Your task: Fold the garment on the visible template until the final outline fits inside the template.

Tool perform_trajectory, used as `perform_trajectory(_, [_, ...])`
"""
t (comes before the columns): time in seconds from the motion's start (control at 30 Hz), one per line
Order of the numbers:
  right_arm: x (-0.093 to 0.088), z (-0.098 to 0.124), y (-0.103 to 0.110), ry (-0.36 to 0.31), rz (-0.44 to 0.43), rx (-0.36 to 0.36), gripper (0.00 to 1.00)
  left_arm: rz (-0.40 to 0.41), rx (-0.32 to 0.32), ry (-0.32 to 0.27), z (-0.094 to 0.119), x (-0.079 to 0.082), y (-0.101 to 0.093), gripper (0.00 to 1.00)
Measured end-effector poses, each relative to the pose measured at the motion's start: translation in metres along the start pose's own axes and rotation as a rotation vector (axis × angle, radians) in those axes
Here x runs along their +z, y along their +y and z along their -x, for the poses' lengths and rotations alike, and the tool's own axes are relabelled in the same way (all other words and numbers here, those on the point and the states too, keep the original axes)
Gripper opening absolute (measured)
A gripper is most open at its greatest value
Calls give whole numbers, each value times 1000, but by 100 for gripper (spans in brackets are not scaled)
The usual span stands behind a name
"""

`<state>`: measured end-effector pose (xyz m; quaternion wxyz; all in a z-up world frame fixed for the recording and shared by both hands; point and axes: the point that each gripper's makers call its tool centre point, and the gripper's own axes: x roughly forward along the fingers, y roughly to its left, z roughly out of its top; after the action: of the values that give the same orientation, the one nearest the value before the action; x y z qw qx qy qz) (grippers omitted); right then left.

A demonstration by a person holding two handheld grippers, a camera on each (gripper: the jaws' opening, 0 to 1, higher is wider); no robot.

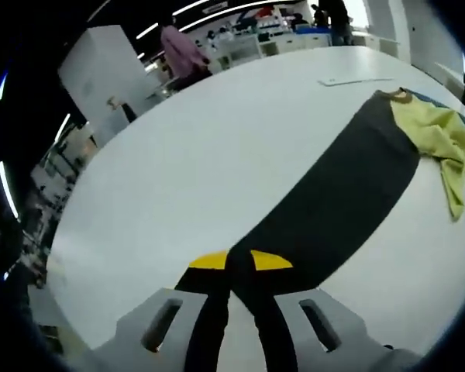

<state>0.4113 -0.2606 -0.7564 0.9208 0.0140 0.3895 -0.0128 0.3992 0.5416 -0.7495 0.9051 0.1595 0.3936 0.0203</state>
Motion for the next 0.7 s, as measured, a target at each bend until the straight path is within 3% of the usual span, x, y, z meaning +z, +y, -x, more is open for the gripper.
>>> perform_trajectory(0.13, [3, 8, 17, 13, 34, 44, 31, -16, -35, -46, 9, 8, -11, 24])
perform_trajectory(0.23, [4, 13, 33, 14, 63, 86, 39, -5, -106, -122, 17, 20, -29, 33])
perform_trajectory(0.3, [4, 17, 46, 14, 74, 124, 42, -20, -140, -138, 24, 23, -42, 37])
perform_trajectory(0.47, [6, 23, 79, 16, 107, 222, 50, -27, -229, -201, 38, 32, -73, 42])
perform_trajectory(0.7, [10, 33, 120, 2, 132, 327, 54, -37, -357, -271, 54, 41, -121, 46])
